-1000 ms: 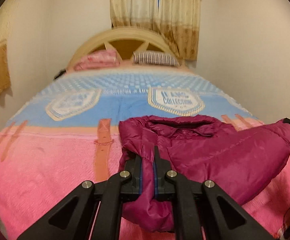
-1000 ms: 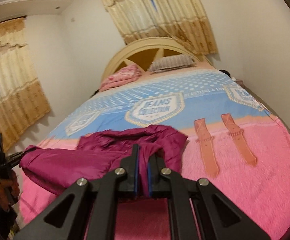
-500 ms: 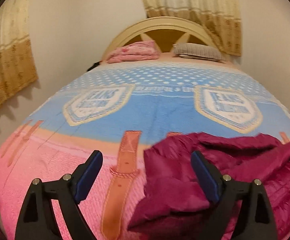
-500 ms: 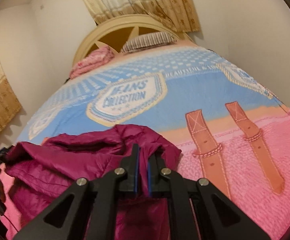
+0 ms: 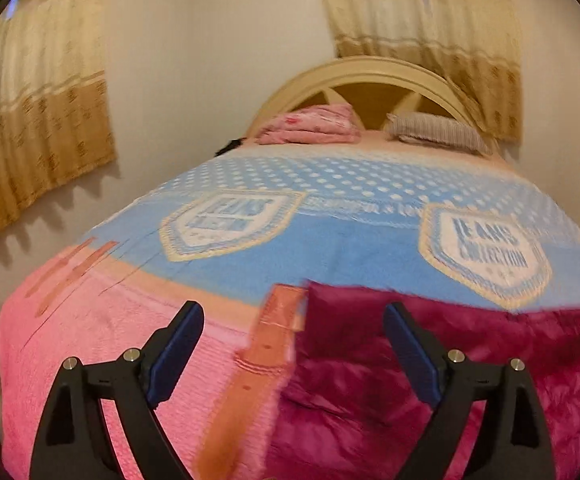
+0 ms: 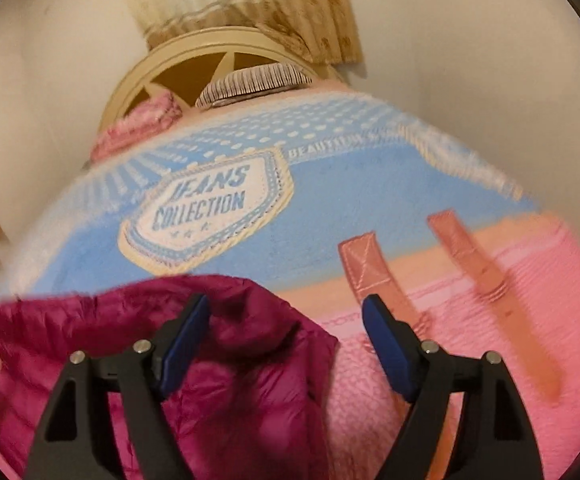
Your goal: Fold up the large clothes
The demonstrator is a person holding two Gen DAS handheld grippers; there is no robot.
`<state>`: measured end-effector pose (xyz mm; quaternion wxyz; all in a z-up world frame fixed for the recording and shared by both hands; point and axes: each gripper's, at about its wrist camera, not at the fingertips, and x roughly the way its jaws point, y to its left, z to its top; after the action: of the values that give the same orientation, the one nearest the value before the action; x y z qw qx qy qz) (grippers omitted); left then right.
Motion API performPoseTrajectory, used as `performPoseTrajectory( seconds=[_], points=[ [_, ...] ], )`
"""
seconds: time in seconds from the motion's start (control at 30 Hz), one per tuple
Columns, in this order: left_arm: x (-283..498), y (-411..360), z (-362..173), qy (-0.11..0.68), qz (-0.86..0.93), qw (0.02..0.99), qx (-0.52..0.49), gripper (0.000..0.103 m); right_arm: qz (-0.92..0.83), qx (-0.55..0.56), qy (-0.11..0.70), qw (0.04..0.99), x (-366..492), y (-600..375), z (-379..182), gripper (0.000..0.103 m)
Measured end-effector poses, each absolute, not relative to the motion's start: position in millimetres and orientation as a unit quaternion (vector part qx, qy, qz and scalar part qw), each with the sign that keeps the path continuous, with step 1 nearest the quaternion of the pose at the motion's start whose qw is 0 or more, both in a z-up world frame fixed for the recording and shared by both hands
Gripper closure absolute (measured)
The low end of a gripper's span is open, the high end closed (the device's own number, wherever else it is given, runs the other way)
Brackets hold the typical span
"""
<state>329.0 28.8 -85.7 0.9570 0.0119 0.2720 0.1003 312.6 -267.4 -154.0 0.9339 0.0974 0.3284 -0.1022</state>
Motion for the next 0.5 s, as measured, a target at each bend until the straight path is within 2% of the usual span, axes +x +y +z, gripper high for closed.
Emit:
performPoseTrajectory(
  seconds=[0.13, 0.27, 0.37, 0.5],
  points=[
    [336.9, -3.8, -97.3, 0.270, 0.087, 0.958, 0.052, 0.011, -0.082, 0.025, 0.309, 0.947, 303.4, -203.9, -142.4, 0.021],
    [356.2, -25.0, -108.1, 0.282, 0.078, 0.953, 0.078, 0.011, -0.033, -0.015, 0.324, 0.945, 322.3, -158.6, -154.0, 0.024],
    [375.3, -34.6, -122.2, 0.295, 0.083, 0.947, 0.098, 0.011, -0.055, -0.046, 0.334, 0.940, 339.9, -154.0, -173.3, 0.024],
    [394.6, -35.6, -147.9, 0.330, 0.081, 0.935, 0.098, 0.011, -0.080, -0.018, 0.368, 0.926, 356.9, -181.2, -206.6, 0.024]
  ],
)
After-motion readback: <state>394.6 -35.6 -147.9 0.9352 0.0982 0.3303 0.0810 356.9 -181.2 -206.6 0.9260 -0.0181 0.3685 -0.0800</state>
